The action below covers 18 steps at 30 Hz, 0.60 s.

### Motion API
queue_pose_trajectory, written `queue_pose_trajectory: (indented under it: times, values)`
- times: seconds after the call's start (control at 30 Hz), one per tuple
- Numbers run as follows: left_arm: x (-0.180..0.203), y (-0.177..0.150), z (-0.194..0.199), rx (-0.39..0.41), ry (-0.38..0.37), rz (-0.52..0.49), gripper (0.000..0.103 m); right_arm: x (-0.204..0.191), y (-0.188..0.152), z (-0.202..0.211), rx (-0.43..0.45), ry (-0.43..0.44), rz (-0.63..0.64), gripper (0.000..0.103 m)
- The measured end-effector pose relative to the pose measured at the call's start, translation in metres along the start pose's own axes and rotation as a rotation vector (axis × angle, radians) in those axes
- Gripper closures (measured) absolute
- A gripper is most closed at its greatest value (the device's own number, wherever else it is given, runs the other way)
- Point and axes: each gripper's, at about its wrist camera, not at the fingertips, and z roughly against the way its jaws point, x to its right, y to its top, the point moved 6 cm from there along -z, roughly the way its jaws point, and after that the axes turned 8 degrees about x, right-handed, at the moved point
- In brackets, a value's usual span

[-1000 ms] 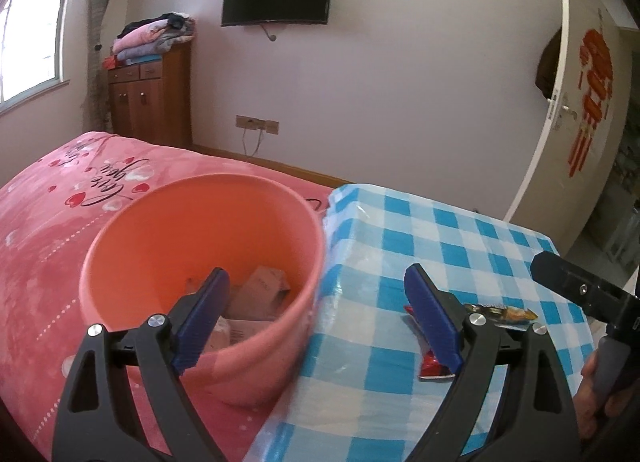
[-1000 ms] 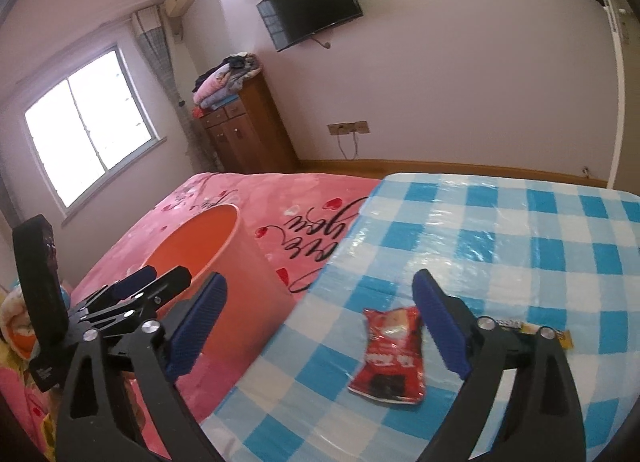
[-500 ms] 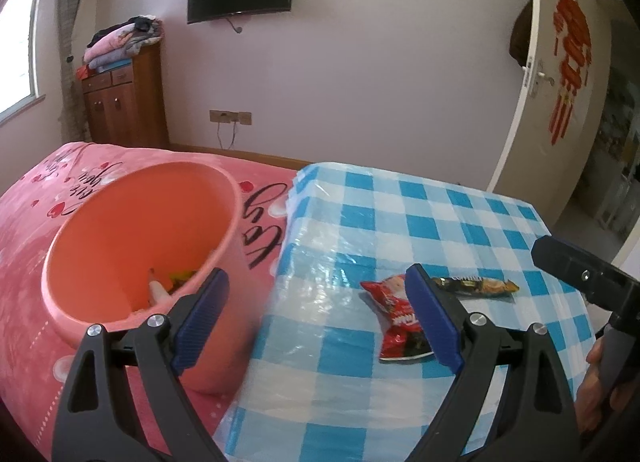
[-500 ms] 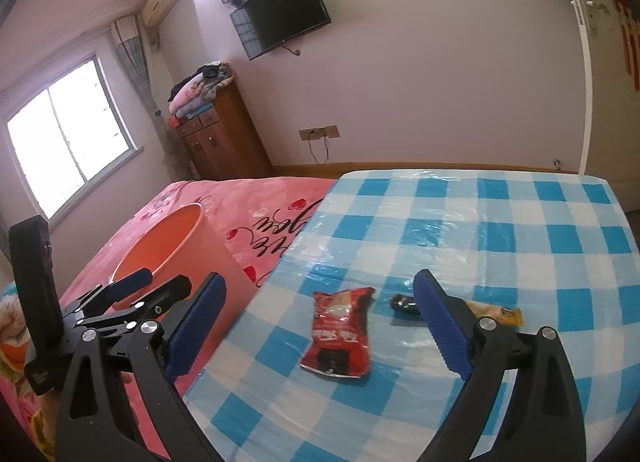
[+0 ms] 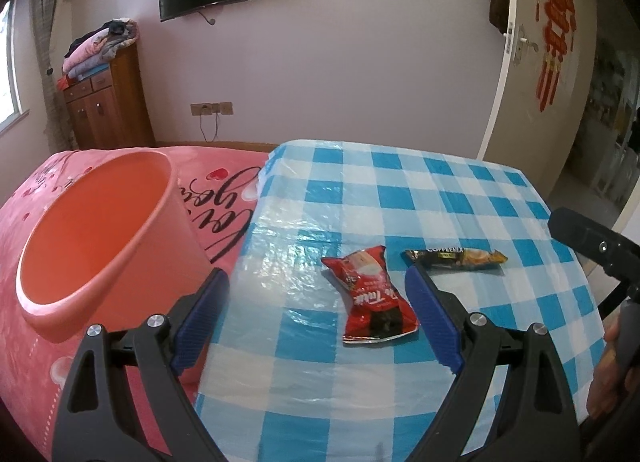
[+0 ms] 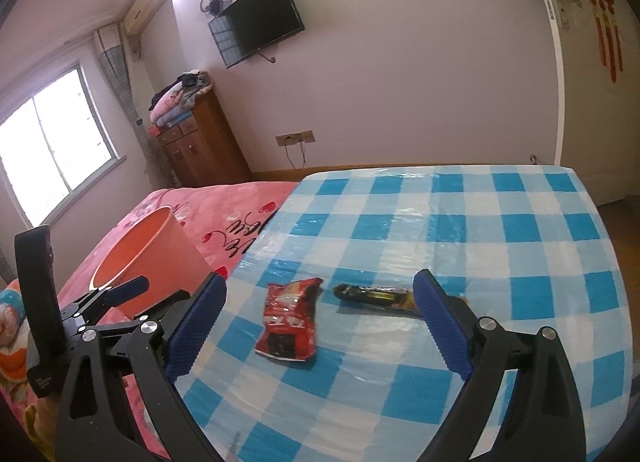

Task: Collect trash
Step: 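Move both tools from the bucket back over the table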

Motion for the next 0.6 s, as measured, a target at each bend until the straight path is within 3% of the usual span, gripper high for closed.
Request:
queue_pose_trajectory:
  times: [0.6]
  values:
    - [0.031, -0.036, -0.023, -0.112, -0.014, -0.016, 0.013, 0.05, -0.019, 0.01, -0.03, -0.097, 0.069, 0.01]
